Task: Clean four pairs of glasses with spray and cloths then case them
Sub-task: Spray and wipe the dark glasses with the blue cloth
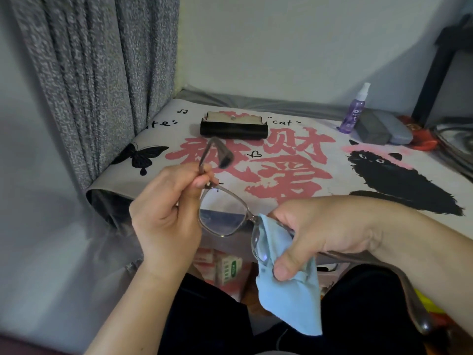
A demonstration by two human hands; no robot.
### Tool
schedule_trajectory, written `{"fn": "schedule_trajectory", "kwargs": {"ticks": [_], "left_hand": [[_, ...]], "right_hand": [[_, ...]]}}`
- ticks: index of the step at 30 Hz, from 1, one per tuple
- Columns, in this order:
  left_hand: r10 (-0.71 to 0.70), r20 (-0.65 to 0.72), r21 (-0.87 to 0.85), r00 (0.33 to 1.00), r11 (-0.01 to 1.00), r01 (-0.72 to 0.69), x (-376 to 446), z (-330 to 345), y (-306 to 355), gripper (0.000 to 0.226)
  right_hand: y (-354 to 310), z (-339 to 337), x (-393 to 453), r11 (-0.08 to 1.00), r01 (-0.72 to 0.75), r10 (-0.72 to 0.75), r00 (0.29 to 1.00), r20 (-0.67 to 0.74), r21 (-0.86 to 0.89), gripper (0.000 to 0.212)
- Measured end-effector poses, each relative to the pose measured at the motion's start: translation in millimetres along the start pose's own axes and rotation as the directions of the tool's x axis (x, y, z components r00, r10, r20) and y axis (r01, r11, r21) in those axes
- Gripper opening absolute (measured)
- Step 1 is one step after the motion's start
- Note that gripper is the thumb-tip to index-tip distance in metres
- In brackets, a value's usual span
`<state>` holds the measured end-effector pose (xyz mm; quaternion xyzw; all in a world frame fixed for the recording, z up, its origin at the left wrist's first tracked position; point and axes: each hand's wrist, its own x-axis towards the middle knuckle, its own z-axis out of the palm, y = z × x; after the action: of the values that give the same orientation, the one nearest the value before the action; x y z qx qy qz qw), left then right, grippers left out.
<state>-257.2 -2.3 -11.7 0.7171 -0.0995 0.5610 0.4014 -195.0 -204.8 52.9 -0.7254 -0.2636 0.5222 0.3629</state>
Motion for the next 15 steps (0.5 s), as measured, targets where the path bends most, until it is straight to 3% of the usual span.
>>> {"fn": "schedule_trajectory", "kwargs": {"ticks": [4,8,12,15], "left_hand": [[-0.015,0.003,-0.022,1.000,1.000,0.015,-2,4,6,0.023],[-0.093,-0.017,-0.113,0.996,0.989,0.090,1,4,0,0.011],[-0.125,0.000,-0.156,0.992,0.980,0.124,2,2,-4,0.014],[-0.120,0.045,-0.139,0.992,0.982,0.125,4,-1,-6,0.013]], "right_hand": [[-4,6,1,0.996,0.076,-0.080,0.991,-0.106,-0.041,0.014],[-1,9,1,0.985,0.160,-0.146,0.971,-0.188,0.059,0.013],[4,8,-4,0.964,0.170,-0.133,0.974,-0.183,0.205,0.013],[9,4,-10,0.972,0.083,-0.068,0.995,-0.074,0.219,0.015]]}}
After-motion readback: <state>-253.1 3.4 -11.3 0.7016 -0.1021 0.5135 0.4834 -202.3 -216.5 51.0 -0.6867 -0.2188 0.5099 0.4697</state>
